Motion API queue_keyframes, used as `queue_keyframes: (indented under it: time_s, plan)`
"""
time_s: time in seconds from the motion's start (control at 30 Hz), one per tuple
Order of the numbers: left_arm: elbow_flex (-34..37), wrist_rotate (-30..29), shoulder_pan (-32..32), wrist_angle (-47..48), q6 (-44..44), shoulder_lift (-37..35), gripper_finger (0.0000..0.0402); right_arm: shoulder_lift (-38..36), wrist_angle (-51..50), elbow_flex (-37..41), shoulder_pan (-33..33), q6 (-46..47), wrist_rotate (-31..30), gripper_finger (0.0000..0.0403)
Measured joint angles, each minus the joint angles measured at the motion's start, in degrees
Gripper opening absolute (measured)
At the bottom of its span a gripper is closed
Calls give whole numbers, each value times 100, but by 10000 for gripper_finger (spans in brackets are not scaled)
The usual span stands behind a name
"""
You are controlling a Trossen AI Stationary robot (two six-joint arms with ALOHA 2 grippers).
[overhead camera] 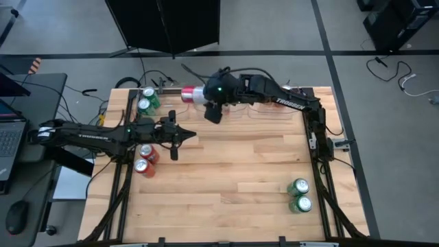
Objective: Sort soda cans
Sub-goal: Put the pink-white soda can into the top center transparent bin
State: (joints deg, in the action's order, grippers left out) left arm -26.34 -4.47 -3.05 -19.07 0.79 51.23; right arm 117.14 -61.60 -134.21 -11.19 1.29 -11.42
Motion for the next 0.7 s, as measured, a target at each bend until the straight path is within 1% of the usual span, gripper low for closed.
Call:
queue_keyframes:
  time_s: [0.07,0.13,0.23,0.37,0.5,0.63,0.7]
  plan:
    - [-87,8,0,272,13,-156,1,0,-381,0,-63,38,349,259]
    - [-179,9,0,578,12,-313,1,0,-868,5,-78,136,477,259]
    - [-319,10,0,1037,12,-509,1,0,-1467,7,-69,304,511,259]
    - [-430,9,0,1437,10,-582,1,-2,-2239,92,77,641,520,259]
    - [-451,9,4,1531,8,-580,1,-7,-2595,487,244,975,662,259]
    - [-451,9,4,1630,8,-576,1,-7,-2542,1078,360,1185,728,259]
    - [-451,14,4,1657,8,-576,1,-7,-2521,1385,392,1300,860,259]
